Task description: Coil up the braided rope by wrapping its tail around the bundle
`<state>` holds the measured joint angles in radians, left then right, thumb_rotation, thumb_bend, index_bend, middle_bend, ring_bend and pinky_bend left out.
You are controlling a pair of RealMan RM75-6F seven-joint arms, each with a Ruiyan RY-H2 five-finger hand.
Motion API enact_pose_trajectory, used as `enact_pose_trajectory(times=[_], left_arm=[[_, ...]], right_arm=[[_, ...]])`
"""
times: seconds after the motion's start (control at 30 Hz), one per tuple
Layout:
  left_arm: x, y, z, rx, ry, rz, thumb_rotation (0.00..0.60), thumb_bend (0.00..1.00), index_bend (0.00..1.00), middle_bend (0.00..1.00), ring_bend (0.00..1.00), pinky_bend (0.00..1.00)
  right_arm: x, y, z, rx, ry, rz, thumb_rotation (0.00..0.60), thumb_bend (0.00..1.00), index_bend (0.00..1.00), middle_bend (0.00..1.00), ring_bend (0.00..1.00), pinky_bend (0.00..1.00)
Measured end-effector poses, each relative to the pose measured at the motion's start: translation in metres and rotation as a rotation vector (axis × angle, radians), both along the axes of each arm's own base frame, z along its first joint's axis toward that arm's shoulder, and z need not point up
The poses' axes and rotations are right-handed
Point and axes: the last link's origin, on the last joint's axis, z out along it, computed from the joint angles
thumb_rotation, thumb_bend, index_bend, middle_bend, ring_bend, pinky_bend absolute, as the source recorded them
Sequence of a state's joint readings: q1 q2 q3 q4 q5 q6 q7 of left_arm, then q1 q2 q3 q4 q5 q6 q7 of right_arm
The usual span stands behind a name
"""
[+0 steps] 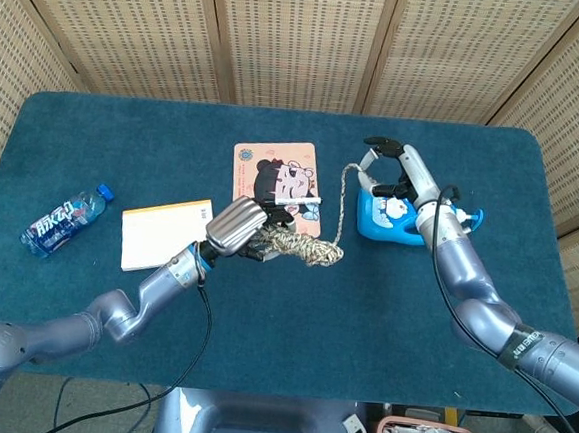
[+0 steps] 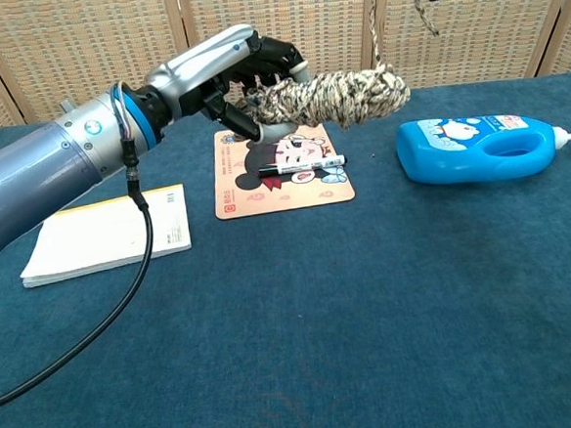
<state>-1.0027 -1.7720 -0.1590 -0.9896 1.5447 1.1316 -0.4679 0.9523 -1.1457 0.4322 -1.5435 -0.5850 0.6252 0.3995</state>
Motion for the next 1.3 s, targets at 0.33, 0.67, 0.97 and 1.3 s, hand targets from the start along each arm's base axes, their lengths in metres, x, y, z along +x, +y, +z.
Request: enact_pose_trajectory(times=[0.33, 0.67, 0.97, 1.3], left_arm=[[0.011, 0.009, 0.005, -0.042, -0.144, 0.142, 0.600, 0.54, 0.71, 0.58, 0.51, 0.60], [0.019, 0.022, 0.011, -0.012, -0.250, 0.303, 0.600, 0.55, 0.71, 0.58, 0.51, 0.60], [0.028, 0.028, 0.008, 0.054, -0.218, 0.384, 0.600, 0.56, 0.71, 0.58, 0.51, 0.60], [0.027, 0.033, -0.005, 0.088, -0.165, 0.460, 0.600, 0.56, 0.71, 0.58, 0.51, 0.60]], right_arm=[[-0.038, 0.021, -0.015, 0.085, -0.035, -0.057, 0.600, 0.43, 0.72, 0.16, 0.00, 0.00], [-0.060, 0.049, -0.024, 0.125, -0.039, -0.051, 0.600, 0.43, 0.72, 0.16, 0.00, 0.00], [-0.064, 0.080, -0.024, 0.094, -0.023, 0.023, 0.600, 0.43, 0.72, 0.16, 0.00, 0.00], [-0.053, 0.106, -0.017, 0.006, 0.042, 0.134, 0.600, 0.43, 0.72, 0.16, 0.00, 0.00]])
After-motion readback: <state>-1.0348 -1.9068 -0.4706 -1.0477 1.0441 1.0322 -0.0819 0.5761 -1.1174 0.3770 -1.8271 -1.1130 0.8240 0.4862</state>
